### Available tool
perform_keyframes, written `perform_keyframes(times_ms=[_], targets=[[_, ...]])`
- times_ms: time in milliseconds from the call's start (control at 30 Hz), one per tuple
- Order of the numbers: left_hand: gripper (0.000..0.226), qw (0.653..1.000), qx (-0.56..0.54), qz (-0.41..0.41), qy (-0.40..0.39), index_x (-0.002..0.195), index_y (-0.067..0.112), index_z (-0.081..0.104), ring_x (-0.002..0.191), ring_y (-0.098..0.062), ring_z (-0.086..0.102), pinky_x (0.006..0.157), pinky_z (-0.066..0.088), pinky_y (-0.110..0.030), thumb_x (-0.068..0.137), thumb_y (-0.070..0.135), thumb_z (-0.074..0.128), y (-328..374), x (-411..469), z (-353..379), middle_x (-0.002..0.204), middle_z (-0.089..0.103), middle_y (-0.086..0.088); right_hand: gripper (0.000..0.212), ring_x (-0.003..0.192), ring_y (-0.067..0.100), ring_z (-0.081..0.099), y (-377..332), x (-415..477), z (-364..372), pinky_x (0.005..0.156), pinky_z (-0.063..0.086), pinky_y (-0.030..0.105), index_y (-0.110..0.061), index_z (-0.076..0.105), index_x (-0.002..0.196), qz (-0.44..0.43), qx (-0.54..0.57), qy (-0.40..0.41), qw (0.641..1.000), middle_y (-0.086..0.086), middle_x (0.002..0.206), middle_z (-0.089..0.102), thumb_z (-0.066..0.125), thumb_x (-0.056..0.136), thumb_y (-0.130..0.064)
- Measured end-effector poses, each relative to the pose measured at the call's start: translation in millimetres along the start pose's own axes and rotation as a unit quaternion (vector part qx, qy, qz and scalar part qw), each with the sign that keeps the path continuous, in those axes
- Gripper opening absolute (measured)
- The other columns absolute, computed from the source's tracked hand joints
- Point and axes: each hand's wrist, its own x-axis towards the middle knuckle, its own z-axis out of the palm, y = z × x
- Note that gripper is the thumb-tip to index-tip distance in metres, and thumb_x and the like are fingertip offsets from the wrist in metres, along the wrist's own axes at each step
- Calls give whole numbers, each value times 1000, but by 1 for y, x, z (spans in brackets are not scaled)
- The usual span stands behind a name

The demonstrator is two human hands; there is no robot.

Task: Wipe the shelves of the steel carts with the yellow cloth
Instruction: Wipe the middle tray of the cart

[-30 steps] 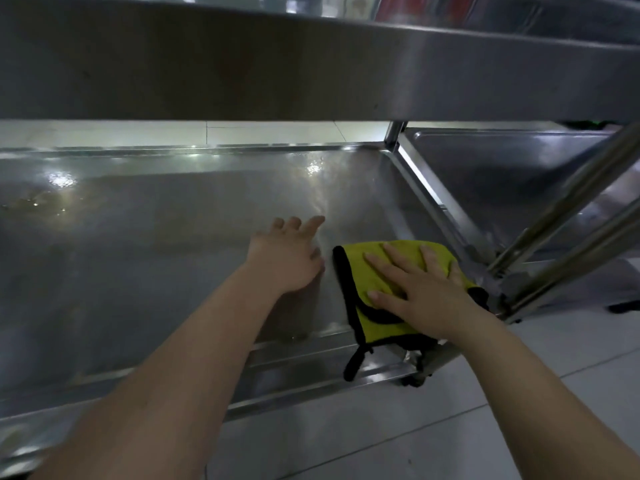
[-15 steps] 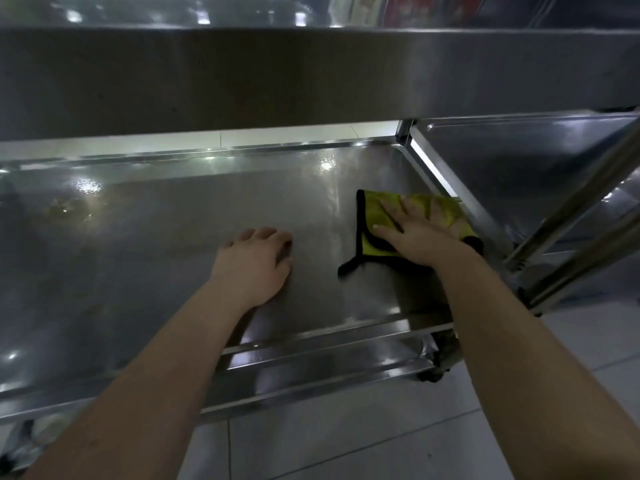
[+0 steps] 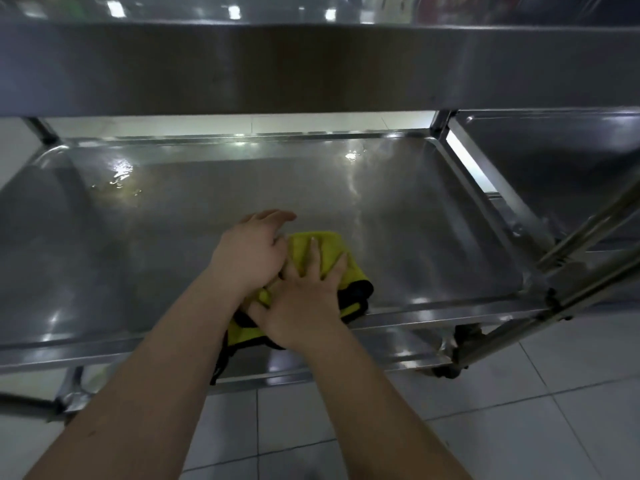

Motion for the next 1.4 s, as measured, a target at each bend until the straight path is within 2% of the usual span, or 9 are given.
perform_keyframes(times_ms=[133, 233, 333, 500, 667, 933, 1067, 1200, 1400], targets=[[47, 999, -44, -20, 2, 146, 20, 40, 141, -24, 32, 114, 28, -41, 99, 13, 41, -15, -16, -13, 152, 38, -7, 69, 142, 37, -30, -14, 18, -18, 97, -25, 73, -36, 0, 154, -25, 58, -64, 996, -10, 161, -17, 24, 96, -61], [47, 998, -53, -40, 9, 149, 20, 33, 144, -31, 23, 117, 21, -46, 102, 18, 36, -6, -24, -9, 156, 31, -9, 55, 147, 34, -15, 20, 25, -32, 106, -13, 70, -41, 11, 153, 13, 111, 2, 994, -14, 162, -5, 23, 100, -50], [51, 996, 25, -77, -32, 153, 31, 17, 148, -33, 9, 118, 11, -52, 104, 34, 28, 16, -31, 14, 162, 14, -5, 48, 148, 34, -2, 68, 39, -44, 113, 9, 63, -42, 22, 150, 90, 102, 77, 988, -13, 163, 9, 26, 102, -42], [58, 978, 138, -132, -80, 148, 47, -14, 144, -40, -19, 104, -16, -72, 95, 63, 4, 22, -36, 49, 161, -17, -1, 48, 150, 25, 1, 83, 72, -26, 118, 7, 55, -37, 24, 152, 79, 140, 64, 985, -11, 162, 14, 25, 104, -35], [61, 977, 178, -92, -75, 147, 51, -9, 146, -40, -10, 99, -13, -75, 91, 70, 6, -8, 26, 42, 163, -7, 4, 48, 150, 21, 7, 94, 83, -14, 119, 0, 46, -38, 23, 152, 102, 211, 96, 967, -7, 161, 22, 24, 104, -40], [62, 985, 143, -51, -86, 149, 51, 4, 148, -35, -8, 108, -12, -70, 92, 71, 17, -37, 108, 25, 163, -2, 5, 60, 149, 27, 4, 85, 84, -12, 116, 3, 54, -39, -2, 154, 114, 59, 73, 989, -10, 163, 7, 14, 99, -58], [65, 990, 114, -33, -76, 150, 47, 7, 148, -31, -7, 109, -15, -66, 92, 70, 21, -47, 104, 19, 163, 1, 1, 60, 146, 31, 13, 79, 100, -25, 115, 11, 57, -38, 4, 154, 137, 100, 86, 982, -5, 162, 17, 20, 100, -56], [64, 981, 180, -39, -61, 148, 54, -1, 148, -32, -7, 99, -18, -76, 88, 75, 11, -54, 92, 21, 163, -2, 7, 57, 145, 31, 17, 63, 119, -30, 115, 10, 60, -34, 10, 155, 156, 103, 95, 978, -1, 160, 22, 18, 101, -51], [72, 983, 164, -79, -38, 146, 56, 6, 149, -27, -5, 104, -8, -76, 81, 85, 10, -106, 89, -3, 162, 4, 11, 75, 145, 35, 12, 61, 126, -18, 110, 5, 69, -47, 8, 149, 138, 46, 73, 987, -6, 161, 14, 8, 83, -82]])
